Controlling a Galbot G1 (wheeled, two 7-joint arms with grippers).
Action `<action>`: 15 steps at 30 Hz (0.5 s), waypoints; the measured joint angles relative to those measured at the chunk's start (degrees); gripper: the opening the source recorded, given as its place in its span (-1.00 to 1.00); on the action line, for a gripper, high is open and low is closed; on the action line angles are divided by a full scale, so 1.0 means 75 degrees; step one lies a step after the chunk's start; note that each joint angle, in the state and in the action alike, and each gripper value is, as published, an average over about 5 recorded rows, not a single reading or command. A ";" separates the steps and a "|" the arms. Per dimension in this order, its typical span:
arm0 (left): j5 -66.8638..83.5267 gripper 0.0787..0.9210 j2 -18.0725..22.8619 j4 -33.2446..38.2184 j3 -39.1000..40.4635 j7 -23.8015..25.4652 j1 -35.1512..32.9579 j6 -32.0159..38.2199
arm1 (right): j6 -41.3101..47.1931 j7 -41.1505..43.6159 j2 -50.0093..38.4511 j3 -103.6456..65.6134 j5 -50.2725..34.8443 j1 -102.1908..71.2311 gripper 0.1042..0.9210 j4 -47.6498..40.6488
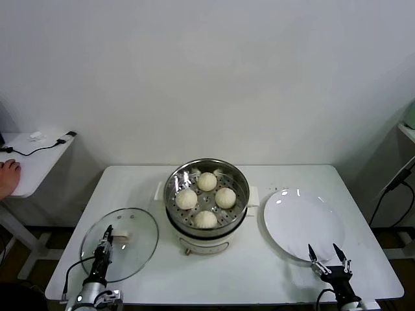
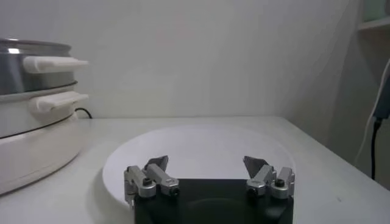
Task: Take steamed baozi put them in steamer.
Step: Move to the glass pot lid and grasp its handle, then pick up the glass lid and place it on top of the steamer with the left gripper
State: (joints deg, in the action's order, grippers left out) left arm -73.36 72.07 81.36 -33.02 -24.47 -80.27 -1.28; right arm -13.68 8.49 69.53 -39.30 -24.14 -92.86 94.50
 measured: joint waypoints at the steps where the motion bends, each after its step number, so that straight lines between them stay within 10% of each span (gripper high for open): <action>1: -0.0003 -0.63 0.0007 0.0010 -0.0015 0.0000 -0.0006 0.0003 | 0.0009 -0.0008 0.0011 -0.0001 0.0010 -0.0004 0.76 0.0011; 15: 0.0602 -0.85 -0.0200 0.1539 -0.0181 0.0525 -0.0527 -0.0404 | 0.0138 -0.0142 0.0093 -0.0042 0.0137 -0.0050 0.76 0.0076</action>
State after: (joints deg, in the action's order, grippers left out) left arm -68.85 70.57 92.90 -34.37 -20.54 -84.22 -4.32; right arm -12.64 7.42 70.23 -39.61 -23.11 -93.24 95.07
